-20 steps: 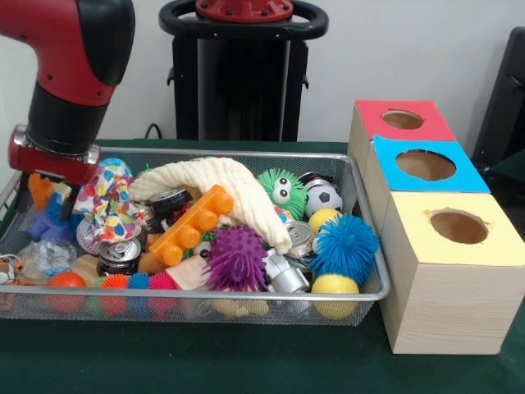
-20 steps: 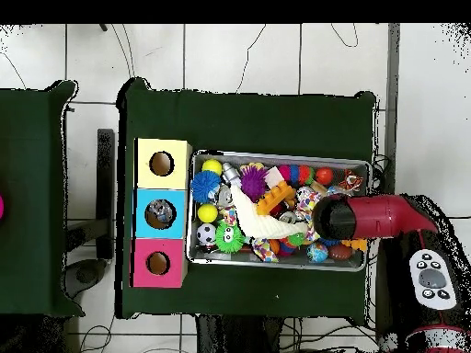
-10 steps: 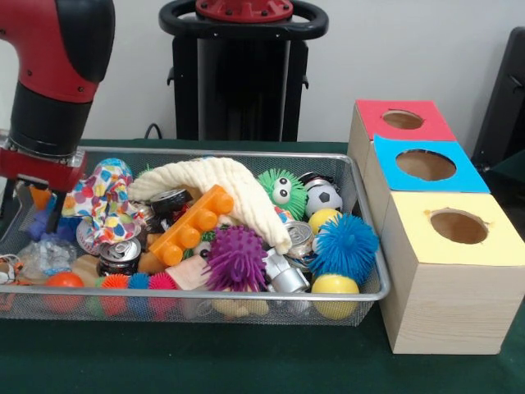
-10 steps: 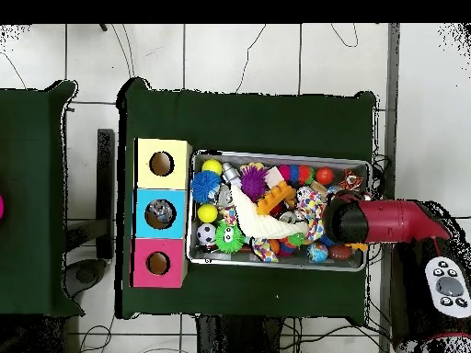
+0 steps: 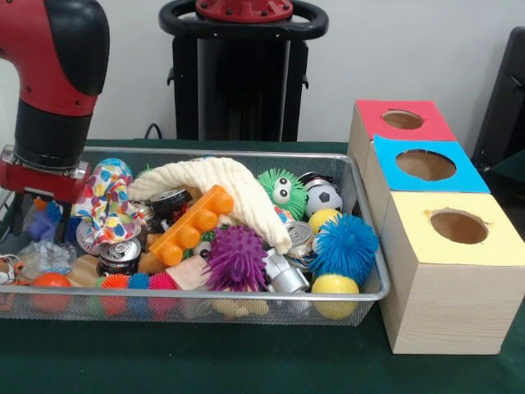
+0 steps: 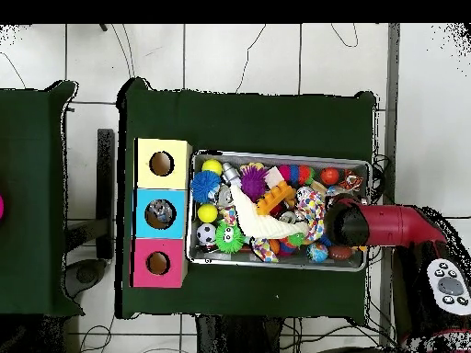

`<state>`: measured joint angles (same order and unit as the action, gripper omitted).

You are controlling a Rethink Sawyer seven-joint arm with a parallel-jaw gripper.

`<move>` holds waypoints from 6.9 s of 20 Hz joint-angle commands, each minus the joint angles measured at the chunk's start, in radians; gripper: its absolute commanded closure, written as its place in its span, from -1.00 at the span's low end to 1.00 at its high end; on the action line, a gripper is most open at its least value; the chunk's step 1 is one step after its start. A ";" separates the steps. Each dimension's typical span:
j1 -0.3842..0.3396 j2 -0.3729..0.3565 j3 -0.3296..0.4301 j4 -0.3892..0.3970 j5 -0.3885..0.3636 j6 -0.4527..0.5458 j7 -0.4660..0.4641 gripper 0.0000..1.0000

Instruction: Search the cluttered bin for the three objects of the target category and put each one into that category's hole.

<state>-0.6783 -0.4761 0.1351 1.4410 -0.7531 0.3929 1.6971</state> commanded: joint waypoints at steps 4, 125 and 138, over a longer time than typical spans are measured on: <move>-0.005 0.074 0.108 0.040 0.053 0.060 -0.036 -1.00; 0.365 0.222 -0.465 -0.084 -0.107 -0.680 0.016 -1.00; 0.378 0.234 -0.482 -0.100 -0.102 -0.694 0.039 -1.00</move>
<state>-0.2999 -0.2779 -0.4050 1.4012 -0.8195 -0.2339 1.6971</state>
